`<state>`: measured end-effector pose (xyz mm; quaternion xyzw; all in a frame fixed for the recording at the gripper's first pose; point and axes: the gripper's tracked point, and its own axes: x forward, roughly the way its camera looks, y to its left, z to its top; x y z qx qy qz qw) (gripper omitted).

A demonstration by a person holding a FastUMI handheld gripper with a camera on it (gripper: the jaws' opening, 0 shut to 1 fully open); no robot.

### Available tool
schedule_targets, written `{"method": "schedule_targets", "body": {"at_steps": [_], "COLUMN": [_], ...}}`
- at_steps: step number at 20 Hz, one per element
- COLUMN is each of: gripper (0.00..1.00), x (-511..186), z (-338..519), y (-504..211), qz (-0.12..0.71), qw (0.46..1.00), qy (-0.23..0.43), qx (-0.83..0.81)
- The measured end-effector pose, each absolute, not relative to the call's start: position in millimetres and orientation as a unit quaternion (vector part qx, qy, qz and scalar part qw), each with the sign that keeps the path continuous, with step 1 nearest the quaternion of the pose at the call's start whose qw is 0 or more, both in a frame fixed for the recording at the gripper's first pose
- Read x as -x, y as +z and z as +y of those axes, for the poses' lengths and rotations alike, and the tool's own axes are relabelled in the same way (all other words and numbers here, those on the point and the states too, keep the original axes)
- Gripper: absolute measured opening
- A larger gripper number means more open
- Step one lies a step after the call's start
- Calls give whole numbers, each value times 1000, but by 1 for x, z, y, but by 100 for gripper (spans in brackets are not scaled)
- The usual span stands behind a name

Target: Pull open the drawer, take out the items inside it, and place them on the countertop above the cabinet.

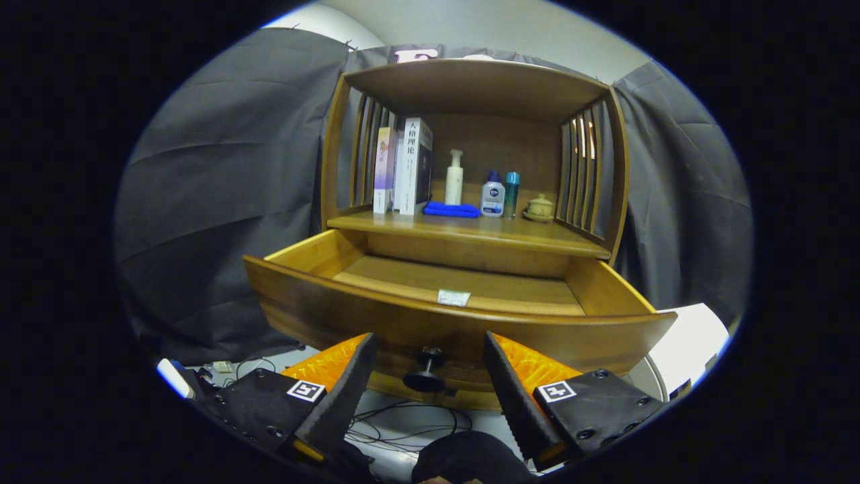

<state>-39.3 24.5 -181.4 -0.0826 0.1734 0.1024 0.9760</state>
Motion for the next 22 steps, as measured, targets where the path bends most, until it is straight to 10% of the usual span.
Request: {"method": "schedule_targets", "body": {"at_steps": [22], "gripper": [99], "x": [-111], "z": [36], "y": [-149], "qz": [343], "qw": [917], "qy": [143], "qx": [145]}}
